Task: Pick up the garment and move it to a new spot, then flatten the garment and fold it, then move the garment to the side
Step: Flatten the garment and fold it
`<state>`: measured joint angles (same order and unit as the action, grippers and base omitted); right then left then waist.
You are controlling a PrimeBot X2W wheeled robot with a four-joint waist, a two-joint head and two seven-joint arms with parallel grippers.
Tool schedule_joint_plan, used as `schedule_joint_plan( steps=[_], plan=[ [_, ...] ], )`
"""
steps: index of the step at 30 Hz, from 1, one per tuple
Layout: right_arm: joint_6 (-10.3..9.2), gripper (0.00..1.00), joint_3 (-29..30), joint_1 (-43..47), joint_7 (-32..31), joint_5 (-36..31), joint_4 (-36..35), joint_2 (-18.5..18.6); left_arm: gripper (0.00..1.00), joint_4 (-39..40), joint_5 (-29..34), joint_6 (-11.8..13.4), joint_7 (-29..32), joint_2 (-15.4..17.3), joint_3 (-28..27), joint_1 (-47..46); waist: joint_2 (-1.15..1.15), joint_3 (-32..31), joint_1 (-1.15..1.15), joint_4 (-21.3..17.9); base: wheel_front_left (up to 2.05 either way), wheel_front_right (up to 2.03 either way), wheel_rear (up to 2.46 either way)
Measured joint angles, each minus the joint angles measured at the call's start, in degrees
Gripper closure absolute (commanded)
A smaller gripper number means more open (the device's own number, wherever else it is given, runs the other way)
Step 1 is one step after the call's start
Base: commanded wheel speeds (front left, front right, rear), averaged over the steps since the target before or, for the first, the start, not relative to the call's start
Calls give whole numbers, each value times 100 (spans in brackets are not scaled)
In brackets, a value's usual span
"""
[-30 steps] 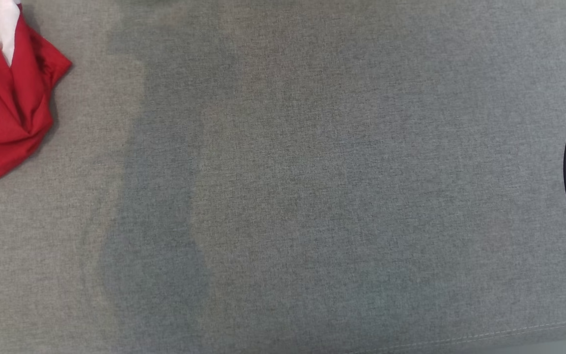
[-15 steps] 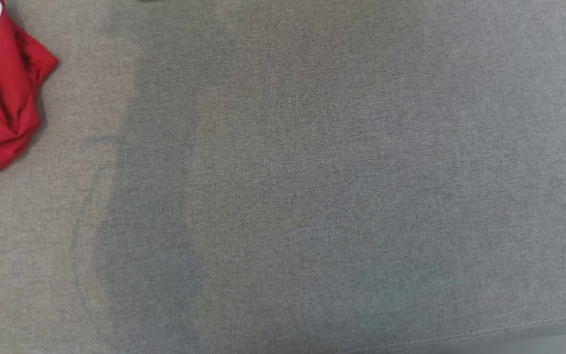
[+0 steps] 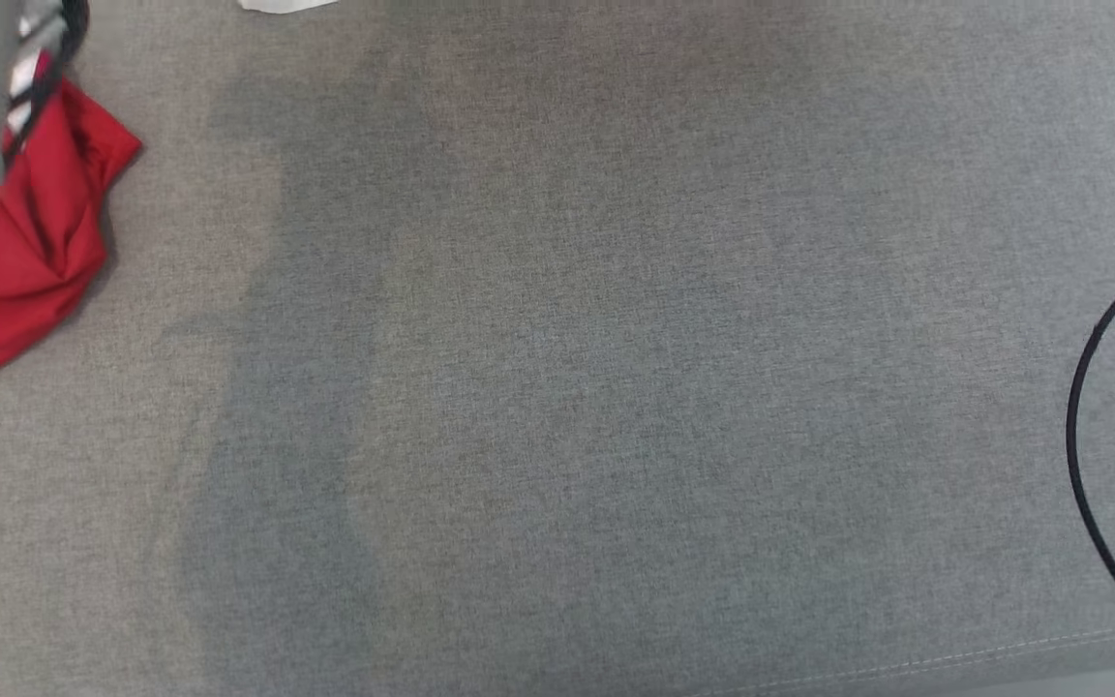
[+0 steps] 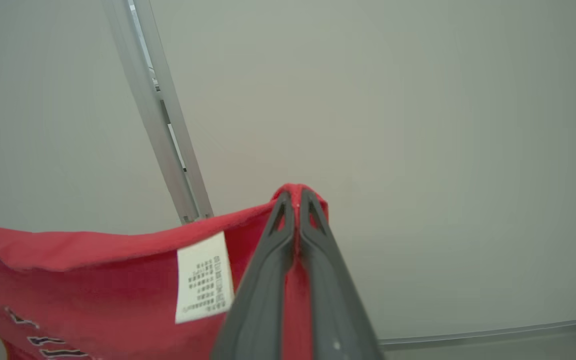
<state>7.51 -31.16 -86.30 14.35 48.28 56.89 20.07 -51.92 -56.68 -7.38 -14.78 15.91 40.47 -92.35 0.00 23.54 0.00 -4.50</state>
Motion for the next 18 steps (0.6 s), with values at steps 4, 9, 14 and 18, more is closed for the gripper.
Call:
schedule_joint_plan(
  steps=[4, 9, 14, 18],
  plan=[
    [0, 100, -291, 1105, 33, 363, -665, 290, 100, 702, 123, 1, -18, 256, -379, 1079, 0, -170, 0, 3, 0, 0, 0],
    [0, 100, -409, 2456, 56, 840, -1529, 628, 100, 1989, 571, 319, -24, 361, -1300, 3033, 0, -447, 0, 4, 0, 0, 0],
    [3, 100, -200, 3771, 65, 1143, -2372, 845, 100, 3383, 1001, 766, -25, 212, -2073, 5105, 0, -704, 0, -14, 0, 0, 0],
    [3, 100, 126, 4979, 69, 1190, -2966, 923, 100, 4312, 1173, 1007, -25, -44, -2444, 6629, 0, -900, 0, -16, 0, 0, 0]
  ],
)
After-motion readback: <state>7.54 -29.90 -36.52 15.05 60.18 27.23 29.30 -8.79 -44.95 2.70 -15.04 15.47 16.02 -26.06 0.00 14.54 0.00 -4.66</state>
